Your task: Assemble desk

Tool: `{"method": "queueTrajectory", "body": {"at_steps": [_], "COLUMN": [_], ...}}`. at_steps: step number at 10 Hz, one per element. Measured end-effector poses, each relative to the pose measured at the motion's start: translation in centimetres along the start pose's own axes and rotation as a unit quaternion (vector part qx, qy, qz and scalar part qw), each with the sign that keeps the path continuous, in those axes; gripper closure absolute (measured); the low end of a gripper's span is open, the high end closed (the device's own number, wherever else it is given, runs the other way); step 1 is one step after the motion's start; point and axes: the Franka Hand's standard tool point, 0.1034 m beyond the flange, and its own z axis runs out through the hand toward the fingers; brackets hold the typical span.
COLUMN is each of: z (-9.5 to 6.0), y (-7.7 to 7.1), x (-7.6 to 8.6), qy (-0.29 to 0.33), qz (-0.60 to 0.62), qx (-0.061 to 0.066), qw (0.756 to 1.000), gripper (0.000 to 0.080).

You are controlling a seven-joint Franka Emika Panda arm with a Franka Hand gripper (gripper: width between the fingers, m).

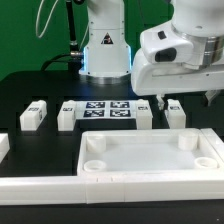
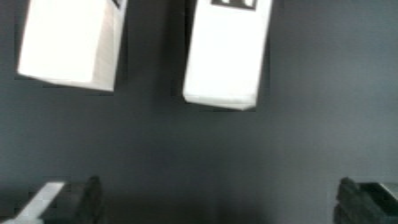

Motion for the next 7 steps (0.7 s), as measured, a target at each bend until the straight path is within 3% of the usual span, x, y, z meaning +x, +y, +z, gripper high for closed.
{"method": "queueTrajectory", "body": {"at_steps": [3, 5, 7], "z": [0.4, 0.8, 1.4], "y": [0.0, -0.4, -0.7], "x": [-0.4, -1.3, -0.2], "qy": [-0.106, -0.216, -0.218], "qz": [0.000, 0.012, 0.014], "qx": [-0.004, -0.016, -0.015], "qw": [0.994, 0.976, 0.976], "gripper": [0.0151, 0.0151, 0.0151]}}
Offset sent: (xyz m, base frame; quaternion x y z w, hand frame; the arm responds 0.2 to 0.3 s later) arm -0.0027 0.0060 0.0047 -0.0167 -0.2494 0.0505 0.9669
